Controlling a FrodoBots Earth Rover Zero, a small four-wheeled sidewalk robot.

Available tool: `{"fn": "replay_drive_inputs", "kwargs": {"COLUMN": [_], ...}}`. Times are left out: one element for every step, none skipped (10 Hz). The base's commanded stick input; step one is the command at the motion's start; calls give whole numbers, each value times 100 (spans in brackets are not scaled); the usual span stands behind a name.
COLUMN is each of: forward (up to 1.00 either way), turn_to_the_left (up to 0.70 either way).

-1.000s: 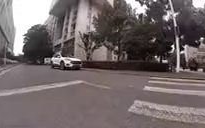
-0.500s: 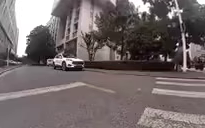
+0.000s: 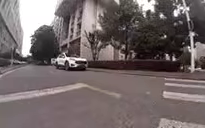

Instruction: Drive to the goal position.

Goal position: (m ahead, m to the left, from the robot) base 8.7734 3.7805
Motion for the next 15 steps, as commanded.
{"fn": "replay_drive_inputs", "kwargs": {"forward": [70, 70, 70, 70, 70, 70, 70, 70, 70, 70, 70, 70, 70, 70, 70], "turn_to_the_left": [14, 14, 14, 14, 14, 14, 14, 14, 14, 14, 14, 14, 14, 14, 14]}}
